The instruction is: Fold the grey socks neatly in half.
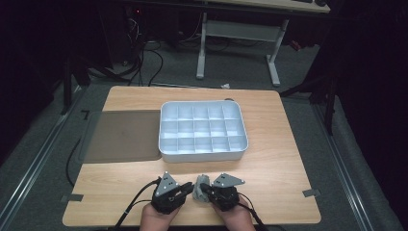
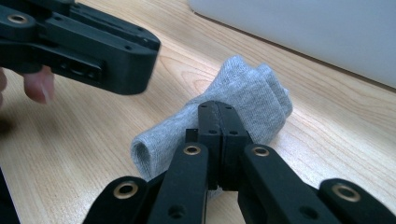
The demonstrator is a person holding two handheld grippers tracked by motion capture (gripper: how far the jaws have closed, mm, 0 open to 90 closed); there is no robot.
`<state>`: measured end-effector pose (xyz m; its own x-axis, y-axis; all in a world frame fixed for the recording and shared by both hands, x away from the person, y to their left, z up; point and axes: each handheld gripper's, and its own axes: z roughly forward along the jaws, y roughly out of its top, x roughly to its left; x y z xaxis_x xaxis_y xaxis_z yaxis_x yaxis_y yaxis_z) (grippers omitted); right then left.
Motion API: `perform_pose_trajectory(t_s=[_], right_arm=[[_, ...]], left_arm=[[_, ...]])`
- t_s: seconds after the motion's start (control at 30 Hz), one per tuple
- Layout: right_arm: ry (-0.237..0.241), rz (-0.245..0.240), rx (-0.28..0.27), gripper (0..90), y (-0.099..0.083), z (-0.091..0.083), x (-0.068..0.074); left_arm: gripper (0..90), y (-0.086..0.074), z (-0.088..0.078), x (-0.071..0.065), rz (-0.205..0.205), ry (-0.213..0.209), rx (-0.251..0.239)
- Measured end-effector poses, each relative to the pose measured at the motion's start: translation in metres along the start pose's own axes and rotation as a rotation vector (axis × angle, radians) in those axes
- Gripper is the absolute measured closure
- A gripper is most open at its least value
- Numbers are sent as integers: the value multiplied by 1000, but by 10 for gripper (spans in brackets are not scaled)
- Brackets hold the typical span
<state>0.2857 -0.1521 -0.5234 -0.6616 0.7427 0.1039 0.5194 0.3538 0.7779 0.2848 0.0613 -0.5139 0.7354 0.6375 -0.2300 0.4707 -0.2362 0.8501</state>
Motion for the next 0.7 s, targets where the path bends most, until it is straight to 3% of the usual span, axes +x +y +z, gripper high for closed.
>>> perform_pose_trajectory(t_s=[0.23,0.37,0.57,0.7], right_arm=[[5,2,-7,900,0,2,0],[46,50,-7,900,0,2,-5],[42,41,-11,900,0,3,-5],[43,36,-11,900,0,3,-5]], left_arm=[[854,2,11,-6,23,-5,9],[867,0,13,-7,31,-3,17],[867,1,12,-8,32,-10,7],[878,-1,14,-9,55,-4,25]])
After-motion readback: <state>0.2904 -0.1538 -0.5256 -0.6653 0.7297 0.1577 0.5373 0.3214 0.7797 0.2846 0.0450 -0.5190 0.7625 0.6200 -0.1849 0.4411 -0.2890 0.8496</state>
